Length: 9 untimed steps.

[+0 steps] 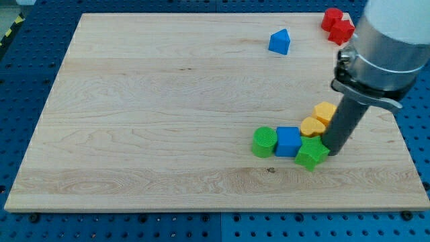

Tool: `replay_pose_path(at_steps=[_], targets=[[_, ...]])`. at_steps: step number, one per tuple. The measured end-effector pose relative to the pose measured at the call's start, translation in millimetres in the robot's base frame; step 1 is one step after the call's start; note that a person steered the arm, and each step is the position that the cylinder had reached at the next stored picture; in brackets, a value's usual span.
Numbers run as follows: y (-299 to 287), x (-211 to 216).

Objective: Push the green star below the blue cube

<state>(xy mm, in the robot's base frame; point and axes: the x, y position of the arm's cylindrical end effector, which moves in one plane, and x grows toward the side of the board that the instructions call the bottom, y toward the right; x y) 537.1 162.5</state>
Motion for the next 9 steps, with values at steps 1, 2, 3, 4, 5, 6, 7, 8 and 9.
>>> replay_pose_path(at_steps=[1,2,3,4,5,6,7,8,9], targets=[[-21,1],[-41,4],[-61,18],[-72,32],[-72,32],[-72,33],[-73,33],[-80,33],[-90,33]])
